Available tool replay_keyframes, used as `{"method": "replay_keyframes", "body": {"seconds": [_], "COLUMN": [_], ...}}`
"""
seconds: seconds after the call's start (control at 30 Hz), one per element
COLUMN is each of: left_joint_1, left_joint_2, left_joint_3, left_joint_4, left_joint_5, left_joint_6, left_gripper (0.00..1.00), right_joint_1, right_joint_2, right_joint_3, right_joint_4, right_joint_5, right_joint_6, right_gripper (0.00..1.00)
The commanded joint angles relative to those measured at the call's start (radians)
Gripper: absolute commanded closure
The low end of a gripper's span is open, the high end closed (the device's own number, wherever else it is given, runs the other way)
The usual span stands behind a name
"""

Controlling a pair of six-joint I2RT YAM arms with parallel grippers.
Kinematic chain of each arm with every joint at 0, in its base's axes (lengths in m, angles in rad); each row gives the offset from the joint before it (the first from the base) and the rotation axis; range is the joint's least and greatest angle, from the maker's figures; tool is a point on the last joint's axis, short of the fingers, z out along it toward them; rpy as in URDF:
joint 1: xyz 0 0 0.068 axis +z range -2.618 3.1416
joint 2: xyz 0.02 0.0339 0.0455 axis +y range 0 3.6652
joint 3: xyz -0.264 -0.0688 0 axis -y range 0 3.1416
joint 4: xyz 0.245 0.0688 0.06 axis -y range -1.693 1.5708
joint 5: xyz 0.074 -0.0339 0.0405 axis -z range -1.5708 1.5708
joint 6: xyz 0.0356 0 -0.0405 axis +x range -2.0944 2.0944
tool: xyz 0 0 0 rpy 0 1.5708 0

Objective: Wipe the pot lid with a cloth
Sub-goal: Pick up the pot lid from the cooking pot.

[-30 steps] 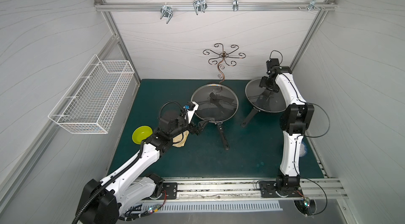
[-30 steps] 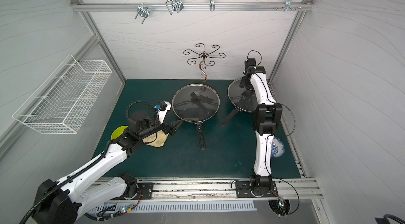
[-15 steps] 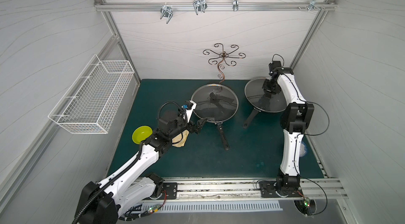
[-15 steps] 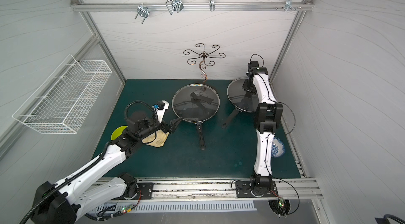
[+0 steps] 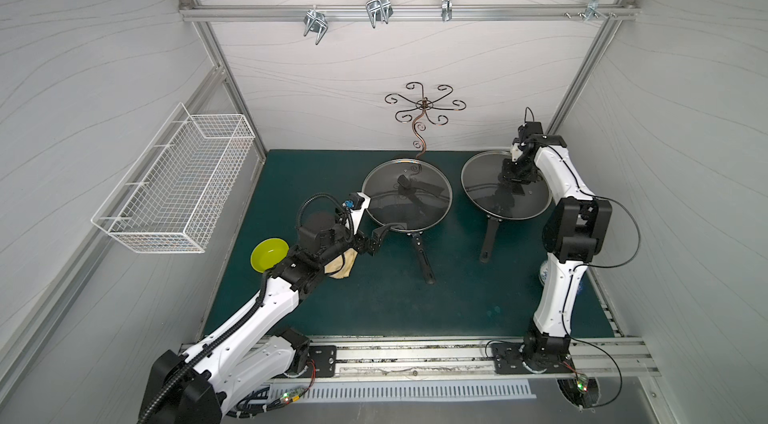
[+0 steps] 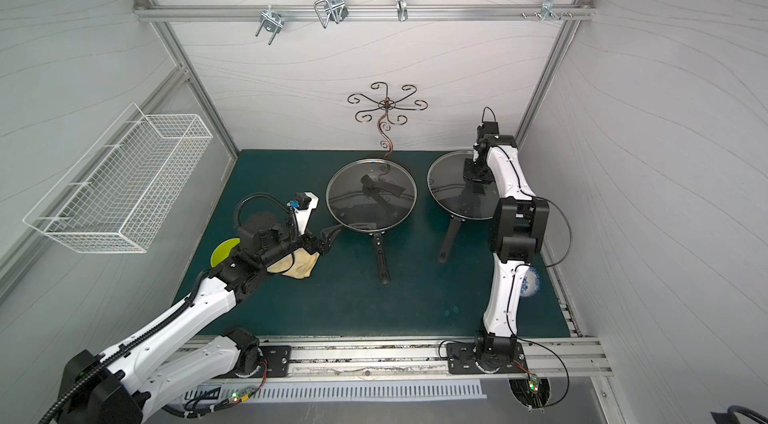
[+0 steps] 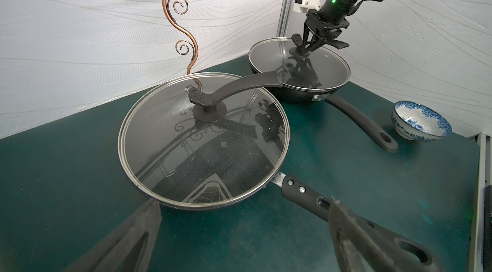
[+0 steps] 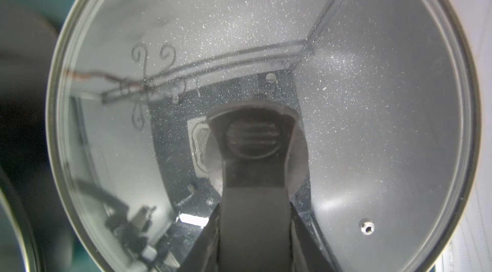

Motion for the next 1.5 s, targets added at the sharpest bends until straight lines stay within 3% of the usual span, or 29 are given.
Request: {"method": "replay_keyframes", "body": {"seconds": [0.0, 0.07, 0.13, 0.23, 0.37, 0.47, 0.77, 0.83, 0.93, 1.07, 1.37, 1.47], "left_joint_1": [-0.002, -0.003, -0.004, -0.003, -0.003, -0.003, -0.002, -0.002, -0.002, -0.003, -0.002, -0.002], "left_joint_2": [-0.026, -0.027, -0.027, -0.023, -0.015, -0.011, -0.001, 0.006, 0.009, 0.005, -0.047, -0.083], "left_joint_3": [-0.004, -0.003, 0.000, 0.002, 0.008, 0.006, -0.004, -0.003, -0.009, -0.023, -0.052, -0.066], "left_joint_4": [0.017, 0.015, 0.008, 0.007, 0.010, 0.014, 0.024, 0.028, 0.025, 0.020, -0.045, -0.081], "left_joint_5": [-0.015, -0.008, -0.003, -0.005, -0.008, -0.009, -0.041, -0.041, -0.043, -0.068, -0.275, -0.383], "left_joint_6": [0.010, 0.010, 0.014, 0.020, 0.019, 0.023, 0.027, 0.021, 0.013, 0.005, -0.152, -0.256], "left_gripper": [0.00, 0.00, 0.00, 0.00, 0.00, 0.00, 0.00, 0.00, 0.00, 0.00, 0.00, 0.00], "right_joint_1": [0.003, 0.003, 0.004, 0.006, 0.014, 0.016, 0.013, 0.012, 0.012, 0.011, 0.013, 0.014], "right_joint_2": [-0.073, -0.072, -0.058, -0.025, 0.004, 0.020, 0.047, 0.051, 0.050, 0.045, -0.057, -0.111], "right_joint_3": [-0.043, -0.049, -0.028, 0.010, 0.026, 0.028, 0.022, 0.022, 0.023, 0.047, 0.068, 0.052], "right_joint_4": [-0.083, -0.073, -0.082, -0.093, -0.101, -0.105, -0.117, -0.123, -0.120, -0.109, 0.007, 0.041], "right_joint_5": [-0.065, -0.048, -0.042, -0.015, 0.007, -0.005, -0.039, -0.039, -0.035, -0.026, -0.024, -0.037], "right_joint_6": [-0.100, -0.100, -0.090, -0.066, -0.053, -0.047, -0.038, -0.040, -0.039, -0.027, -0.018, -0.019], "right_gripper": [0.92, 0.81, 0.76, 0.58, 0.54, 0.60, 0.58, 0.66, 0.86, 1.00, 1.00, 1.00]}}
